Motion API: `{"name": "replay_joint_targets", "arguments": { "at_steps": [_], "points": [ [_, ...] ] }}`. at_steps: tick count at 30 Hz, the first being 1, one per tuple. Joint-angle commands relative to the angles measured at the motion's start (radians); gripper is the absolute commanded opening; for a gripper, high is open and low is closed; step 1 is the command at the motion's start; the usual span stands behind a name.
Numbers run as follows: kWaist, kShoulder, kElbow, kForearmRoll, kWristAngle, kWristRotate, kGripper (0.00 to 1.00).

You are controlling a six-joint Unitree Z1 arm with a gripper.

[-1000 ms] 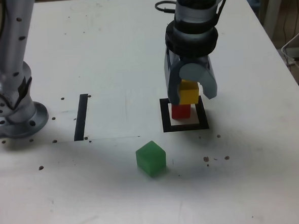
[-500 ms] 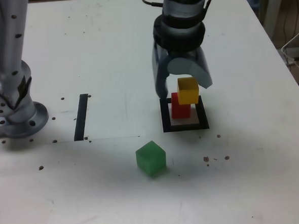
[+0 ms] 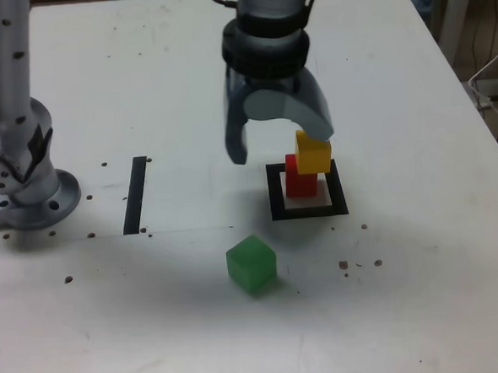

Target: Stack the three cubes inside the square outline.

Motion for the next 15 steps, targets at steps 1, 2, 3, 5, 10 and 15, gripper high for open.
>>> {"name": "replay_joint_targets", "arguments": {
  "at_steps": [1,2,3,5,10,15],
  "points": [
    [-0.013,-0.026,0.012,-0.003,0.0,0.001,1.0],
    [-0.021,-0.036,0.018,-0.003,0.003,0.001,1.0],
    [-0.029,-0.046,0.024,-0.003,0.006,0.0,1.0],
    [-0.05,-0.065,0.034,-0.004,0.013,-0.001,1.0],
    [-0.13,-0.107,0.062,-0.012,0.025,-0.005,1.0],
    [-0.231,-0.122,0.089,-0.028,0.025,0.021,0.98]
  ]
}}
